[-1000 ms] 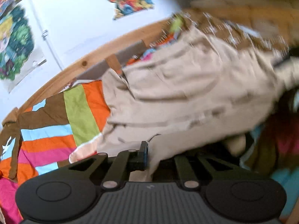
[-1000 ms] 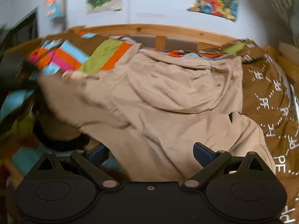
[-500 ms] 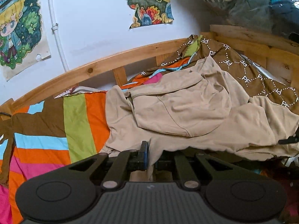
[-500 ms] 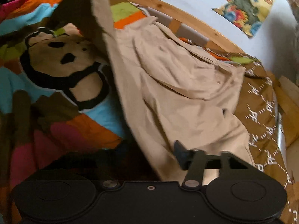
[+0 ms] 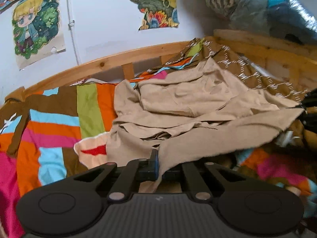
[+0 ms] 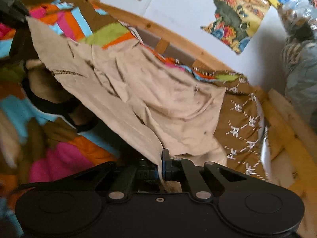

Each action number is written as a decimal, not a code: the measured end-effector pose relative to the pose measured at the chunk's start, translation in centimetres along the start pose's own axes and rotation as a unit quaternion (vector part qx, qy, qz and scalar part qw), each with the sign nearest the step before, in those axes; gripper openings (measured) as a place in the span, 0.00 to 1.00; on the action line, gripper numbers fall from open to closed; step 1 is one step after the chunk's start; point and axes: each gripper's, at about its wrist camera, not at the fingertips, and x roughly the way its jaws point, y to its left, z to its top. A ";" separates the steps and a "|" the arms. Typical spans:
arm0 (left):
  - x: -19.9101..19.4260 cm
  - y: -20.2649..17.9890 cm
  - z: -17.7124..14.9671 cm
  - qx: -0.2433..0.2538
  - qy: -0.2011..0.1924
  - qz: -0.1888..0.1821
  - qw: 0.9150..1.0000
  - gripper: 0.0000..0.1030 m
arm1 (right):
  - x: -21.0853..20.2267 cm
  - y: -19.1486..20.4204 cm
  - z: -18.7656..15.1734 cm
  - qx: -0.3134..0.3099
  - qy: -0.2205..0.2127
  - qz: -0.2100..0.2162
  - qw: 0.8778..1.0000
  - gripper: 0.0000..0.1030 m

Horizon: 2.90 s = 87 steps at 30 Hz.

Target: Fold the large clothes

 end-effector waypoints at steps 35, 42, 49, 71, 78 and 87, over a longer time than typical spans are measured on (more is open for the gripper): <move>17.8 16.4 9.6 -0.191 0.074 -0.048 0.978 0.98 | 21.5 -16.9 9.9 0.256 -0.068 0.058 0.963 0.87; 14.5 18.3 10.4 -0.257 0.036 -0.069 0.963 0.99 | 15.8 -20.4 7.0 0.300 -0.113 0.044 0.946 0.97; 9.8 16.8 9.9 -0.246 -0.026 -0.078 0.966 0.99 | 10.1 -18.9 -2.3 0.356 -0.104 0.008 0.929 0.99; 10.4 9.3 1.3 -0.182 0.016 0.017 0.983 0.31 | 13.6 -16.8 -7.0 0.389 -0.078 0.011 0.918 0.37; 11.5 16.7 -1.2 -0.415 0.034 0.047 0.908 0.13 | 14.6 -18.9 -6.6 0.429 -0.082 -0.005 0.900 0.12; 9.1 16.9 -3.9 -0.455 0.009 0.007 0.891 0.72 | 12.6 -18.8 -8.5 0.478 -0.041 0.034 0.877 0.60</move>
